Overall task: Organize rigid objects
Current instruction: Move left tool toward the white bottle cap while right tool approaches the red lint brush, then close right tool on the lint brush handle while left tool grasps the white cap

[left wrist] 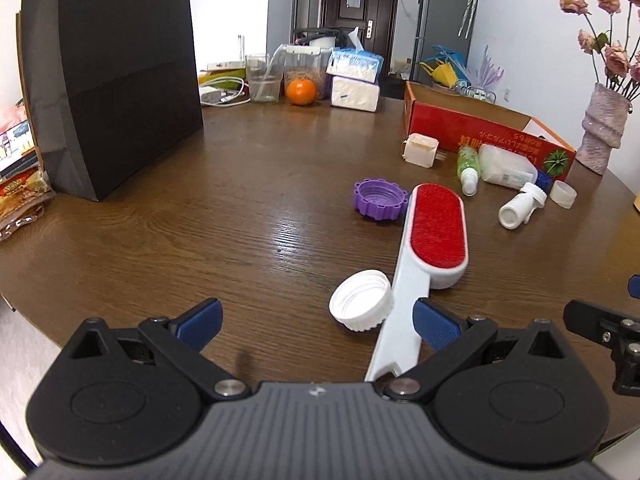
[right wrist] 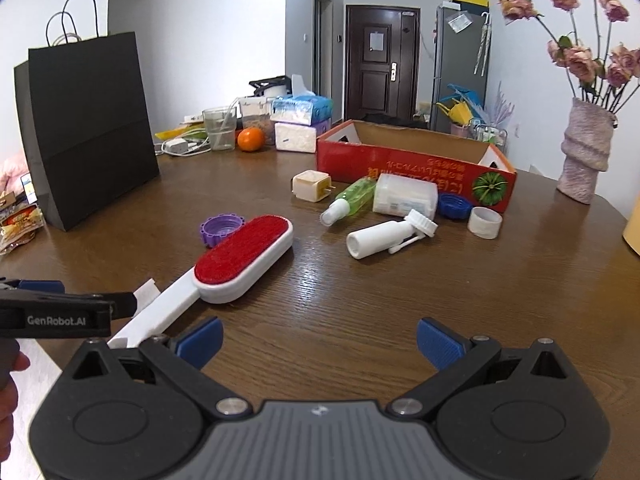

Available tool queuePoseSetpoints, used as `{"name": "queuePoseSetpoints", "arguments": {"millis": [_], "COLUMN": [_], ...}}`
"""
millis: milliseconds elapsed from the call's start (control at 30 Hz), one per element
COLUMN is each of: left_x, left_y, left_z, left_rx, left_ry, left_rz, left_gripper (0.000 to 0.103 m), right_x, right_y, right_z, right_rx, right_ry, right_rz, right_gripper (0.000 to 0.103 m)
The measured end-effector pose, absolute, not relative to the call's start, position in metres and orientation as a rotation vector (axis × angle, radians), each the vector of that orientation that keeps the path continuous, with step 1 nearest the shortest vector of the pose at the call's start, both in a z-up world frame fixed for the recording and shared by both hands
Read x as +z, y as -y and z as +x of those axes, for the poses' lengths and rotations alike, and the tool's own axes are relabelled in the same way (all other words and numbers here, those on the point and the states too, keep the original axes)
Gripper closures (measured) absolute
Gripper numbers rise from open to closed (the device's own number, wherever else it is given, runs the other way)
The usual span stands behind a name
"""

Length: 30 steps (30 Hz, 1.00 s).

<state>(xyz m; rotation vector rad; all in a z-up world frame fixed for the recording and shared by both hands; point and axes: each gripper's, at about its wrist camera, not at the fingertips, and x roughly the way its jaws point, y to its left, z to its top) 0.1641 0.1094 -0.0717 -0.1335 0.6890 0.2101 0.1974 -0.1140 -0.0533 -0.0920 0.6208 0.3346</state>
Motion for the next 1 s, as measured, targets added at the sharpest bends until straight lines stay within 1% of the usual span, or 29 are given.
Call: {"name": "queuePoseSetpoints", "arguments": {"millis": [367, 533, 633, 667, 900, 933, 1000], "left_x": [-0.084, -0.089, -0.091, -0.092, -0.091, -0.092, -0.094], "left_y": [-0.121, -0.128, -0.13, -0.13, -0.13, -0.13, -0.129], "left_z": [0.185, 0.191, 0.191, 0.192, 0.191, 0.192, 0.195], "left_rx": [0.234, 0.241, 0.239, 0.237, 0.207, 0.208, 0.223], "left_ry": [-0.703, -0.711, -0.717, -0.722, -0.707, -0.711, -0.709], "left_rz": [-0.172, -0.178, -0.17, -0.169, -0.159, -0.155, -0.132], "left_gripper": [0.0, 0.008, 0.018, 0.019, 0.018, 0.019, 0.024], "right_x": [-0.06, -0.059, -0.06, -0.06, -0.062, -0.063, -0.064], "right_y": [0.092, 0.081, 0.072, 0.07, 0.057, 0.056, 0.054], "right_z": [0.226, 0.235, 0.241, 0.243, 0.253, 0.254, 0.255], "right_rx": [0.351, 0.358, 0.363, 0.363, 0.364, 0.364, 0.363], "right_ry": [-0.651, -0.649, -0.655, -0.658, -0.672, -0.673, -0.675], "right_rz": [-0.119, -0.135, -0.143, -0.143, -0.141, -0.141, -0.143], "right_gripper": [0.0, 0.0, 0.0, 0.0, 0.0, 0.0, 0.0]}}
